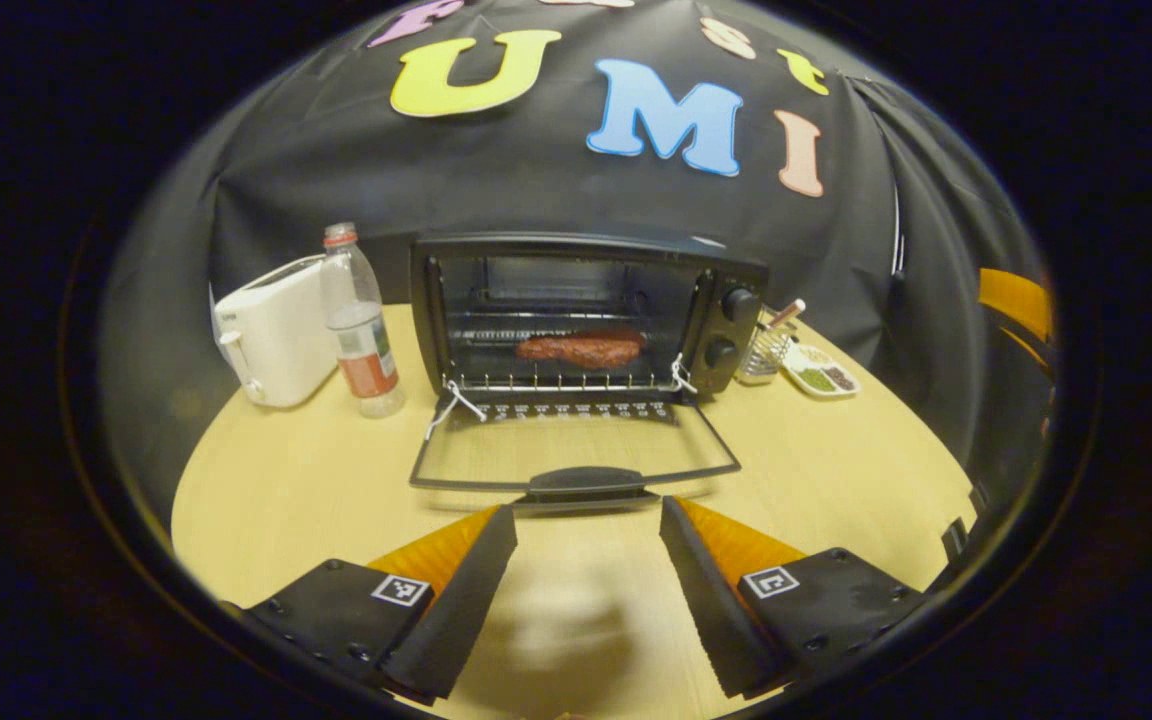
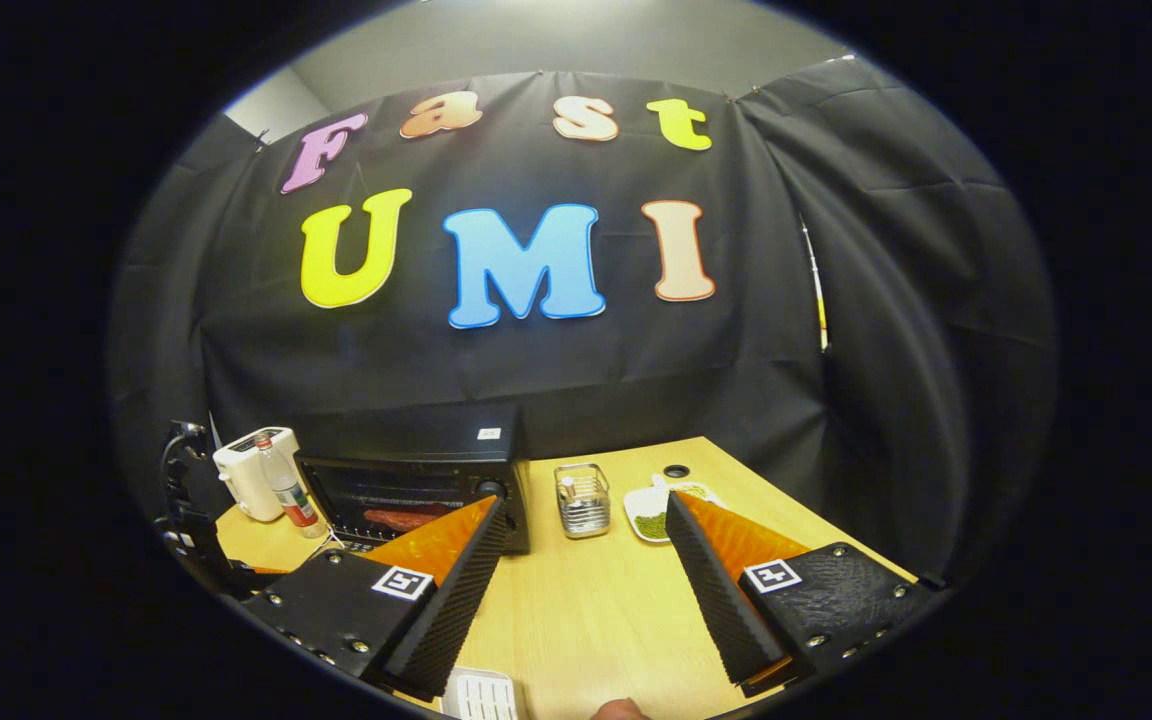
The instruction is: Open the electric oven with the left hand, put the food in, and close the electric oven.
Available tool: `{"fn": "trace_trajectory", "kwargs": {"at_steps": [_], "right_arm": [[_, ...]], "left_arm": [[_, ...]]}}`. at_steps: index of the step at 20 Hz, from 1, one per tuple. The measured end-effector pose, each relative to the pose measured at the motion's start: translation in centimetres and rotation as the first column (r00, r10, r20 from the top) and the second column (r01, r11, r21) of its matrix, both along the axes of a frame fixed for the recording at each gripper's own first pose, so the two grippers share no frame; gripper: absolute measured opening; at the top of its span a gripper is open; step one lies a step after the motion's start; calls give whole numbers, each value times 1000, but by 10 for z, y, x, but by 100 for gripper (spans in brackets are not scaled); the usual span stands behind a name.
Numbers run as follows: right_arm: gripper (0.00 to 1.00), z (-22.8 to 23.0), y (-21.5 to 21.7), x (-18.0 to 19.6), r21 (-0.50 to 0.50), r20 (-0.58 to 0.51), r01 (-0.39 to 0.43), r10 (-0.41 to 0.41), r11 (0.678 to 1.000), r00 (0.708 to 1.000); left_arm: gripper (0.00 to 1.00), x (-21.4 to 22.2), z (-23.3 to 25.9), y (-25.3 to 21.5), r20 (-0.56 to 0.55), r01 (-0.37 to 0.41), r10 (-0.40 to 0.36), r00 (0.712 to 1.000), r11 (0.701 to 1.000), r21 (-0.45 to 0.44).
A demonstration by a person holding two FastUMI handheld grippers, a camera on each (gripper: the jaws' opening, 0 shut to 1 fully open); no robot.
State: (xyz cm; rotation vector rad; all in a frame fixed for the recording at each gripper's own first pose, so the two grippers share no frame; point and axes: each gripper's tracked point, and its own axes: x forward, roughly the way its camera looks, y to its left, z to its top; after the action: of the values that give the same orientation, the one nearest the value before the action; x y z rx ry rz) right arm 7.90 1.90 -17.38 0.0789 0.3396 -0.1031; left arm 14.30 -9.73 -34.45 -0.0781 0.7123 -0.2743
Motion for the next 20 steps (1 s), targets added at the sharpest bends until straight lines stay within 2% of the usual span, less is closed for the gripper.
{"fn": "trace_trajectory", "kwargs": {"at_steps": [7, 8, 14, 20], "right_arm": [[98, 10, -36, -29, -50, -8, 88, -88, 995, 996], [98, 11, -40, -32, -62, -9, 97, -98, 993, 995], [98, 12, -55, -47, -92, -22, 140, -143, 986, 990], [98, 15, -55, -53, -96, -17, 137, -139, 986, 990]], "left_arm": [[100, 0, -48, -13, -129, -3, 6, 992, 1000, 27], [98, 1, -54, -14, -137, -3, 8, 991, 999, 34], [100, 15, -73, -14, -166, -7, 17, 986, 998, 58], [98, 28, -76, -13, -125, -28, 39, 991, 996, 89]]}}
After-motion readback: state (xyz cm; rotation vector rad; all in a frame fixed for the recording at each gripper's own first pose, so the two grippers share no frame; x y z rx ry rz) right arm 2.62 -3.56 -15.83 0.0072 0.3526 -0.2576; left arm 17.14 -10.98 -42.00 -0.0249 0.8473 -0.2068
